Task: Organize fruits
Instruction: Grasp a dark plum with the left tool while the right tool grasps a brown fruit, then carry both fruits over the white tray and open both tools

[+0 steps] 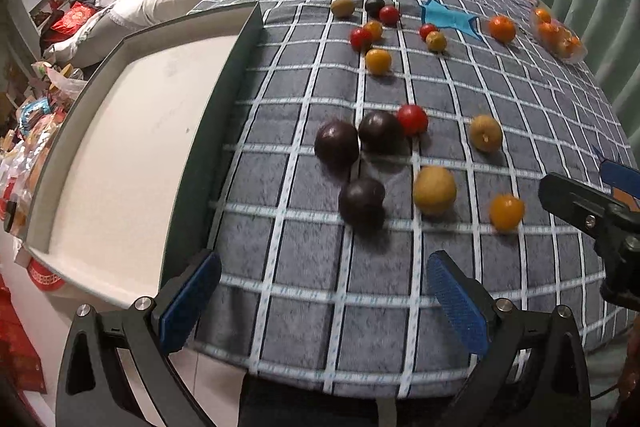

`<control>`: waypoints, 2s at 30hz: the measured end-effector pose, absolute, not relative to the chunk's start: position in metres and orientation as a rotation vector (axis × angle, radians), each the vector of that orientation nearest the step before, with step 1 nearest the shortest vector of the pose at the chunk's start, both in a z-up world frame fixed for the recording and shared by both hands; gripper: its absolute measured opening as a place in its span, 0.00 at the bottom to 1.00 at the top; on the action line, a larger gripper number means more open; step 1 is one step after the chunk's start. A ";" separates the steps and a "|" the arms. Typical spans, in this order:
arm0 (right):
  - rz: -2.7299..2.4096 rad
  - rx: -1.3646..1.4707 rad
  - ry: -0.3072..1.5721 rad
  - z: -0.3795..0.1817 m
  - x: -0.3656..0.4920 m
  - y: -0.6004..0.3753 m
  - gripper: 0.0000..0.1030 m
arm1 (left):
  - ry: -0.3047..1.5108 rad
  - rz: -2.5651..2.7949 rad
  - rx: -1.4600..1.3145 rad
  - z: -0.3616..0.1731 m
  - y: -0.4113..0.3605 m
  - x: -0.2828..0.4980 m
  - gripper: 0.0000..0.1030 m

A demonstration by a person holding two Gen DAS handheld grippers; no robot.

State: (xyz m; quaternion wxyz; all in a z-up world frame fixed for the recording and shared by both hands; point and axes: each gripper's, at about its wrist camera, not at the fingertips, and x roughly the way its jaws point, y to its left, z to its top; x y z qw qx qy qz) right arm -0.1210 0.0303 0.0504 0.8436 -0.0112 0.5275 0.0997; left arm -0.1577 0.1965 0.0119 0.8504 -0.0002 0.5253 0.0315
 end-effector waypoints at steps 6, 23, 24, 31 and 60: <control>0.229 -0.022 1.126 0.040 -0.106 0.039 1.00 | 1.094 0.084 -0.051 0.007 0.205 -0.148 1.00; 0.271 -0.102 1.130 0.017 -0.080 0.069 0.86 | 1.135 0.110 -0.081 -0.002 0.203 -0.130 1.00; 0.269 -0.114 1.121 0.018 -0.081 0.071 0.78 | 1.131 0.107 -0.083 -0.002 0.203 -0.130 1.00; 0.327 -0.075 1.096 0.025 -0.085 0.065 0.27 | 1.079 0.093 -0.065 0.008 0.197 -0.134 0.56; 0.397 0.026 1.049 0.067 -0.129 0.045 0.27 | 0.958 -0.033 -0.160 0.053 0.225 -0.168 0.25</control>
